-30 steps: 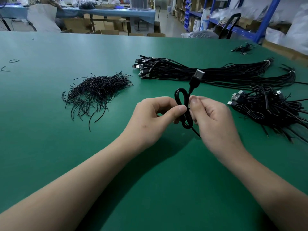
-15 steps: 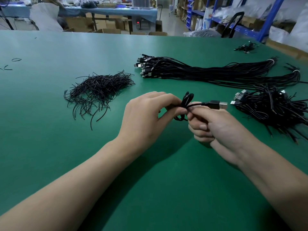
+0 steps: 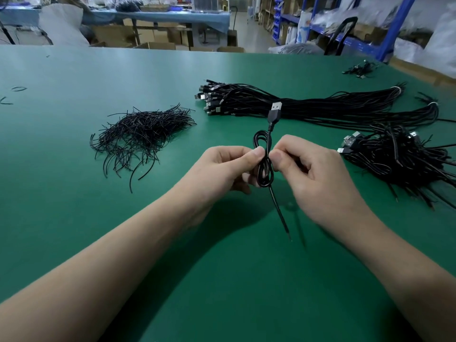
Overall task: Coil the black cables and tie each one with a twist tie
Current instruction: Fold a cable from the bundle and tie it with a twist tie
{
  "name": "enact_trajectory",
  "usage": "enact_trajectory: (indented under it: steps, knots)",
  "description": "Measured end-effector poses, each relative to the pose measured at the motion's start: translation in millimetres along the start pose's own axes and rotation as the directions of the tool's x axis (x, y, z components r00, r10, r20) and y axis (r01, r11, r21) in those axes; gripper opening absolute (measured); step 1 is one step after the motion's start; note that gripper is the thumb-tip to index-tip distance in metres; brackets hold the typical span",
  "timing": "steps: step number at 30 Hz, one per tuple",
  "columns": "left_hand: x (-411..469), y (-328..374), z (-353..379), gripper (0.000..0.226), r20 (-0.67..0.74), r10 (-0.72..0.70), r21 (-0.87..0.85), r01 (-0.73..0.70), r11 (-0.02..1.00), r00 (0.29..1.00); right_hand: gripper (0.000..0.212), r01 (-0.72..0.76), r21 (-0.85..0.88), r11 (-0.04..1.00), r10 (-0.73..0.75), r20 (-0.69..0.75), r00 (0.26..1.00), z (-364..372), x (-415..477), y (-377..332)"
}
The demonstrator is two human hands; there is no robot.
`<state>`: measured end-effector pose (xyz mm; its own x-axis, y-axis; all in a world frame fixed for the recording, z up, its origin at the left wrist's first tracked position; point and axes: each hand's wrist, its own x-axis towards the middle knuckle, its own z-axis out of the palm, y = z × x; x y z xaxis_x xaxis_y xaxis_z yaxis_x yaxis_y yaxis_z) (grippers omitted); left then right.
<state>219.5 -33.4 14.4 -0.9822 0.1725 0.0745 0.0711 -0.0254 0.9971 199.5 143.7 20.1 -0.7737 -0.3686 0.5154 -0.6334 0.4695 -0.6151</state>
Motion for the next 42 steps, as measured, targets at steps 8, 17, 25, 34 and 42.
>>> enact_trajectory:
  steps: [8,17,25,34,42]
  knots:
    - [-1.5,-4.7,-2.9,0.048,0.018,0.548,0.8,-0.341,0.494,0.836,0.035,-0.472,0.581,0.663,0.383,0.279,0.881,5.3,1.7,10.0]
    - [3.1,-4.7,-6.7,0.01,-0.097,0.418,0.6,-0.282,0.749,0.903,0.031,-0.204,0.392,0.897,0.163,0.137,0.977,4.1,2.6,6.2]
    - [0.4,-1.7,-5.0,0.032,-0.004,0.04,0.207,-0.039,0.977,0.999,0.027,0.013,0.078,0.997,-0.014,0.011,1.0,-1.3,0.3,1.0]
    - [-0.6,-6.0,-9.1,0.043,0.065,0.54,0.69,-0.428,0.583,0.839,0.035,-0.514,0.644,0.567,0.397,0.333,0.855,6.1,2.4,15.5]
    - [-0.4,-1.2,-15.1,0.046,0.191,0.525,0.83,-0.422,0.365,0.83,0.033,-0.613,0.727,0.311,0.415,0.476,0.775,6.2,3.0,14.5]
